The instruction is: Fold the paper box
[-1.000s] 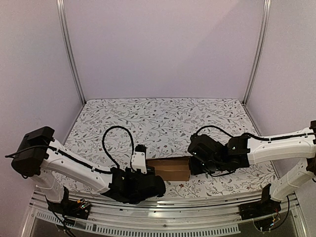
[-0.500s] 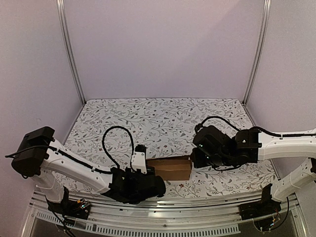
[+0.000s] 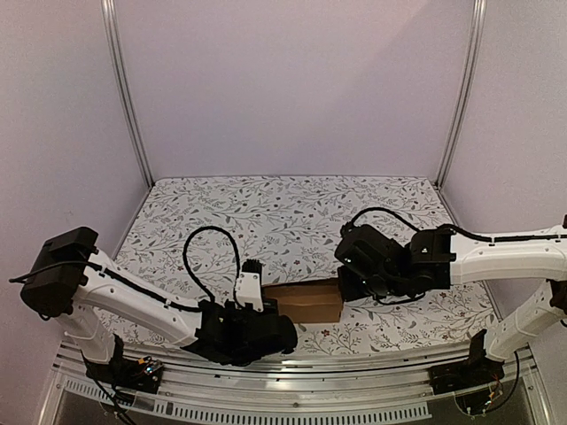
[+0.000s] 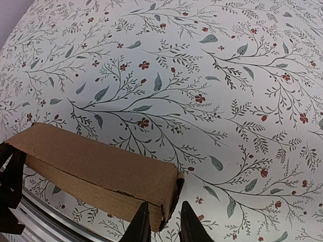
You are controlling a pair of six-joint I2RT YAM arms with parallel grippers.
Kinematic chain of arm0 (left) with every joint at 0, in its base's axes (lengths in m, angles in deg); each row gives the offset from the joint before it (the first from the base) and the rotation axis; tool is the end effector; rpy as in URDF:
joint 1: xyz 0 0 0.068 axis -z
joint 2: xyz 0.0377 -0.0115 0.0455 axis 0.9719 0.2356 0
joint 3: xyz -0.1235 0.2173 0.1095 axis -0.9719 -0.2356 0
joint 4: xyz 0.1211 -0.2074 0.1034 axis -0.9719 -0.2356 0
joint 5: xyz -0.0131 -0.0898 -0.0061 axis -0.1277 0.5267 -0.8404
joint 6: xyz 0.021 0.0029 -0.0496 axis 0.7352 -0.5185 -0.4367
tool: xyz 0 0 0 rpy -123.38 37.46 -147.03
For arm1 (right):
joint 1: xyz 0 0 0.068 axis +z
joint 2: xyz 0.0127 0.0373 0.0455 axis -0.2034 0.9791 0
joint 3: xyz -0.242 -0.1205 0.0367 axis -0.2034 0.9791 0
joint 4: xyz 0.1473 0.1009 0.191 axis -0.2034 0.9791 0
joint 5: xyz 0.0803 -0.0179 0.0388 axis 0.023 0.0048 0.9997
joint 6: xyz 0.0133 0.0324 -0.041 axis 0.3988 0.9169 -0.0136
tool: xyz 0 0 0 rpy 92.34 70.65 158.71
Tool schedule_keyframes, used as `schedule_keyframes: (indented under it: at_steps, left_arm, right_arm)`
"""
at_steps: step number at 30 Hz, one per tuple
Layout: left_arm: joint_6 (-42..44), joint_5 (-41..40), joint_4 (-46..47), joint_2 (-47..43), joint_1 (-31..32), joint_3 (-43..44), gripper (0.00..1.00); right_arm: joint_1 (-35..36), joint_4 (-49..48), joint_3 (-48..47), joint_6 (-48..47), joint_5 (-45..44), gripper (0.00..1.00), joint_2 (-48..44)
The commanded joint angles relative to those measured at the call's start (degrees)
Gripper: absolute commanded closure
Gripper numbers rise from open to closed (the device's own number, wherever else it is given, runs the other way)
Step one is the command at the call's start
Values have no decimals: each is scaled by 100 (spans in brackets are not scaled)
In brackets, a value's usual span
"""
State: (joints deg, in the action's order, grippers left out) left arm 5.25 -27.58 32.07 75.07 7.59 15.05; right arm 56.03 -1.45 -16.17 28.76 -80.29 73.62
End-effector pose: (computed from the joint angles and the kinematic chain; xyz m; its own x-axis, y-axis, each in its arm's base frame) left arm 0.0647 -0.3072 0.1479 -0.3906 -0.0379 -0.9198 0.0950 0.9922 -0.0812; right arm 0.1232 0.2612 0.2493 -0.7637 -0.1244 -0.6335 -0.2767 0.9496 0.1471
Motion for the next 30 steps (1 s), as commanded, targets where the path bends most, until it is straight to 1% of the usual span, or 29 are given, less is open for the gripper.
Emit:
schedule_keyframes:
  at_steps: [1,6,11,14,17,22,30]
  left_arm:
    - [-35,1245,-681,345,136,-254,100]
    - [-27,1239,-682,351,133,-246,100]
    - [-43,1247,-684,353,134,-254,100]
    - [-61,1248,-694,354,136,-262,100]
    - [-44,1240,-697,361,138,-241,100]
    - [-90,1239,-746,349,130,-249,100]
    - [-146,1238,-778,327,135,-262,100]
  right_arm:
    - [25,123,-136,-101,-155,82,131]
    - [22,121,-124,-139,-161,86,254]
    - [22,57,-142,-173,-158,87,367]
    - [17,-12,-157,-206,-169,91,402]
    - [24,-66,-148,-280,-173,100,447]
    - [42,-236,31,-282,-71,100,503]
    - [366,-408,540,96,-411,100,465]
